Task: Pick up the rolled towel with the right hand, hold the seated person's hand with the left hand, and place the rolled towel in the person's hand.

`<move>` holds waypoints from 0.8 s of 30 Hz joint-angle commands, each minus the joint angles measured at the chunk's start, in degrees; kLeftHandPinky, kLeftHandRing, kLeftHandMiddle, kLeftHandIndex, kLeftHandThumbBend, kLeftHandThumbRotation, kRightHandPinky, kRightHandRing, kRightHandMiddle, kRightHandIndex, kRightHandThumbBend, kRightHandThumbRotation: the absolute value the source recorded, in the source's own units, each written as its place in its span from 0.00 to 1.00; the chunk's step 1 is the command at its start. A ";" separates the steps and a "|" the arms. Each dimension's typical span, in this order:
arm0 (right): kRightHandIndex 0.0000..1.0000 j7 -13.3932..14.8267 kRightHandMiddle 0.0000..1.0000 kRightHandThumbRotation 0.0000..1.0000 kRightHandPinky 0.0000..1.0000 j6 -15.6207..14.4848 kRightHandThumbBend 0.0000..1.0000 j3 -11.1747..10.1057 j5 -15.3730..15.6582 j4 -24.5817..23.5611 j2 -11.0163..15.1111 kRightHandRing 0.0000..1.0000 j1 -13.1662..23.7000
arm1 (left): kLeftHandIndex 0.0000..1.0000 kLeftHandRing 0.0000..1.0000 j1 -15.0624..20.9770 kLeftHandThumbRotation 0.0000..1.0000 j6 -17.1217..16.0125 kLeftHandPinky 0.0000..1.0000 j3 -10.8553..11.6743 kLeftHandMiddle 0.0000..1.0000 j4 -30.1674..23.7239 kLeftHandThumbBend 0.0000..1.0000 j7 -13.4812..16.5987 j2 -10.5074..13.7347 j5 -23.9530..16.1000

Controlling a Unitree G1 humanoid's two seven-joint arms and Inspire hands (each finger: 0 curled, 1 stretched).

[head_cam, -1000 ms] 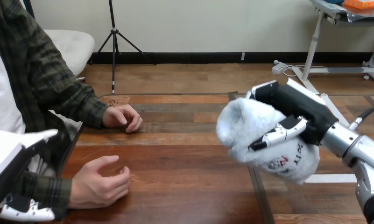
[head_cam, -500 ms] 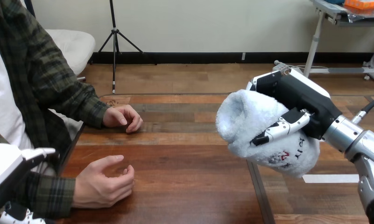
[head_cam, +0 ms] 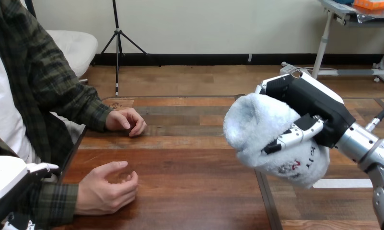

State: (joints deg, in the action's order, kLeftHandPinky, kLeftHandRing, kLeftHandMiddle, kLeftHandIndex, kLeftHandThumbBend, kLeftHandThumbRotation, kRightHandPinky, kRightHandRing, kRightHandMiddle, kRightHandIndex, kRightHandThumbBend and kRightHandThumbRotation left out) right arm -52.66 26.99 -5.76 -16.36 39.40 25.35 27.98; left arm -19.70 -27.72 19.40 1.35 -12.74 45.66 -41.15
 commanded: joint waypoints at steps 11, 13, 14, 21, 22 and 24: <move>0.28 -0.16 0.24 0.00 0.12 -3.13 0.80 -3.60 -5.20 -14.33 2.94 0.18 -0.59 | 0.80 0.76 9.33 0.29 -0.36 0.67 -6.88 0.79 8.49 1.00 5.19 3.35 -1.73; 0.28 -0.15 0.24 0.00 0.12 -3.44 0.80 -3.63 -5.43 -15.24 3.11 0.17 -0.92 | 0.79 0.75 9.94 0.29 -0.10 0.66 -7.64 0.78 9.28 1.00 5.89 3.18 -1.96; 0.28 -0.04 0.24 0.00 0.12 -3.61 0.79 -3.61 -5.49 -15.72 3.21 0.17 -1.10 | 0.79 0.75 10.23 0.28 -0.08 0.65 -7.99 0.78 9.72 1.00 6.39 3.11 -2.03; 0.29 -2.22 0.24 0.00 0.11 -2.79 0.77 -3.81 -7.48 -17.03 3.17 0.17 -1.37 | 0.78 0.73 12.20 0.22 1.04 0.63 -10.53 0.76 12.31 1.00 8.51 2.57 -2.57; 0.29 -2.14 0.24 0.00 0.11 -3.03 0.77 -3.83 -7.47 -17.58 3.32 0.17 -1.61 | 0.78 0.72 12.43 0.21 1.60 0.63 -10.90 0.76 12.48 1.00 9.40 2.17 -3.09; 0.30 -1.89 0.24 0.00 0.11 -3.46 0.76 -3.90 -7.32 -18.31 3.51 0.17 -1.95 | 0.77 0.71 12.63 0.18 2.42 0.62 -11.41 0.75 12.58 1.00 10.46 1.81 -3.58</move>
State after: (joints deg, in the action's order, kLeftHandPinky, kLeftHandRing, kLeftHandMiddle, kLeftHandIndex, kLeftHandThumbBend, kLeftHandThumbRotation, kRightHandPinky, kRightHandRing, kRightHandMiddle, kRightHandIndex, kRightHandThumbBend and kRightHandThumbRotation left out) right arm -54.33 23.43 -7.80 -21.82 25.15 27.79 24.01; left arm -10.49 -26.87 10.04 11.92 -5.12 47.25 -43.66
